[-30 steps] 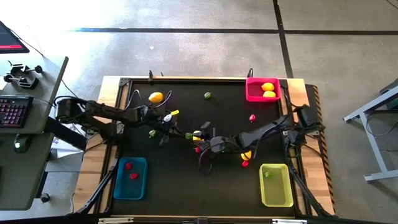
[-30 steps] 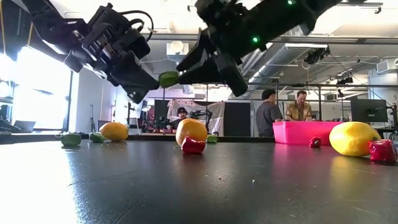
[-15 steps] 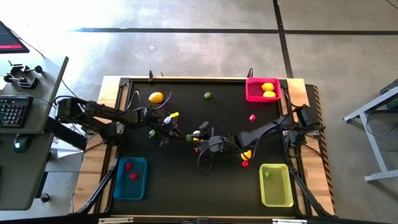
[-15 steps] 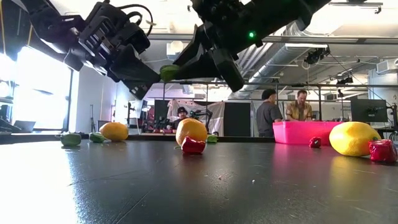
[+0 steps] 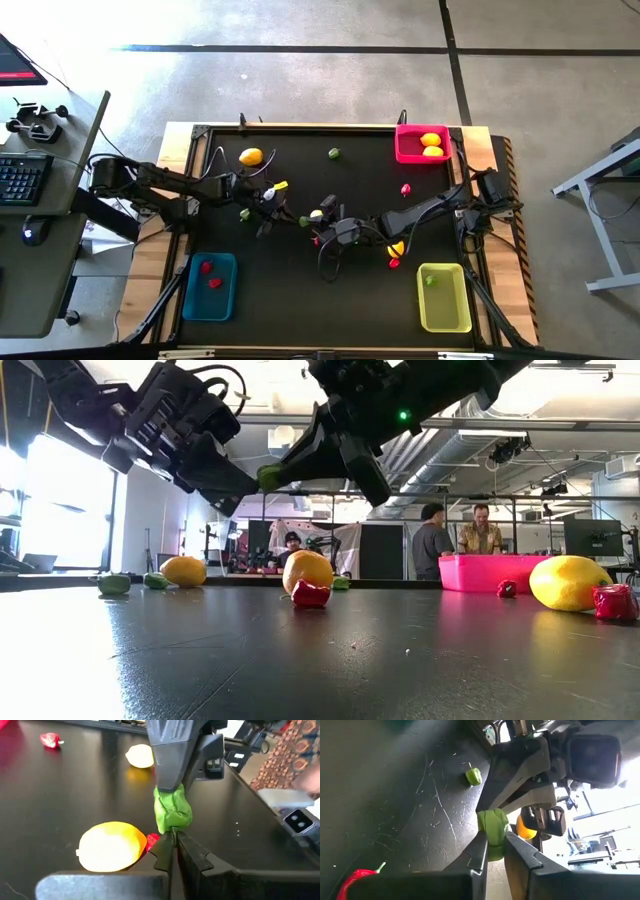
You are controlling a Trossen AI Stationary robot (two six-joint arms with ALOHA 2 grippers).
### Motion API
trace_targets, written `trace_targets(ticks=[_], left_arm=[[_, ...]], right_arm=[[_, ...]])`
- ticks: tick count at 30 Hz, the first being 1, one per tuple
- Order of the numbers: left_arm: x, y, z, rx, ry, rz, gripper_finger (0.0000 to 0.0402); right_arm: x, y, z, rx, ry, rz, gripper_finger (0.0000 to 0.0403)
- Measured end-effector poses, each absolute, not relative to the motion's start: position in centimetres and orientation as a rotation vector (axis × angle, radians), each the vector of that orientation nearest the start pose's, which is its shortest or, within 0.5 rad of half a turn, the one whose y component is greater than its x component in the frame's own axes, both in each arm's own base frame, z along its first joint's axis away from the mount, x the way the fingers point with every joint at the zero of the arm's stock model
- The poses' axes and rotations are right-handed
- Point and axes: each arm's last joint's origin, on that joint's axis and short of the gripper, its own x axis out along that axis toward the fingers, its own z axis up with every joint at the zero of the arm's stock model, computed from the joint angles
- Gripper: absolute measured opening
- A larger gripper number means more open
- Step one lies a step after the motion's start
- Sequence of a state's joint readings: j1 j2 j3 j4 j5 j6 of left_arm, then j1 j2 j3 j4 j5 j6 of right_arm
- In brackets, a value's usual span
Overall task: Sort produce into baskets
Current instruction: Put the green chilli pepper into the yellow bin
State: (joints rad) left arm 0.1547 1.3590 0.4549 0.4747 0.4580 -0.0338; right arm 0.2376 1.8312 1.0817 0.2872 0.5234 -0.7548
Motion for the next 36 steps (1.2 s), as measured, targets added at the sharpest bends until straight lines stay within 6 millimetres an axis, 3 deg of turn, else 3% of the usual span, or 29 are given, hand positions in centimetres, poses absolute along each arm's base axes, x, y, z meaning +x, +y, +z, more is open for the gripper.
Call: trace_targets(ticks=[8,16,21,26,36], left_arm=[[25.0,1.5,16.8,-0.062,0.405,-0.207,0.0062],[25.1,1.2,16.9,-0.035,0.390,-0.223,0.0115],[25.1,1.2,16.9,-0.035,0.390,-0.222,0.0130],[25.1,1.2,16.9,-0.037,0.387,-0.221,0.0131],[25.1,1.2,16.9,-0.038,0.389,-0.221,0.0131]], right_arm=[[37.2,8.1,20.3,-0.815,0.579,-0.141,0.0028],[34.0,8.8,22.5,-0.599,0.678,-0.163,0.0029],[30.7,9.5,23.8,-0.367,0.805,-0.142,0.0029],[26.7,9.6,24.8,-0.001,1.015,-0.123,0.0030],[19.7,10.8,25.9,0.397,1.421,-0.335,0.0030]])
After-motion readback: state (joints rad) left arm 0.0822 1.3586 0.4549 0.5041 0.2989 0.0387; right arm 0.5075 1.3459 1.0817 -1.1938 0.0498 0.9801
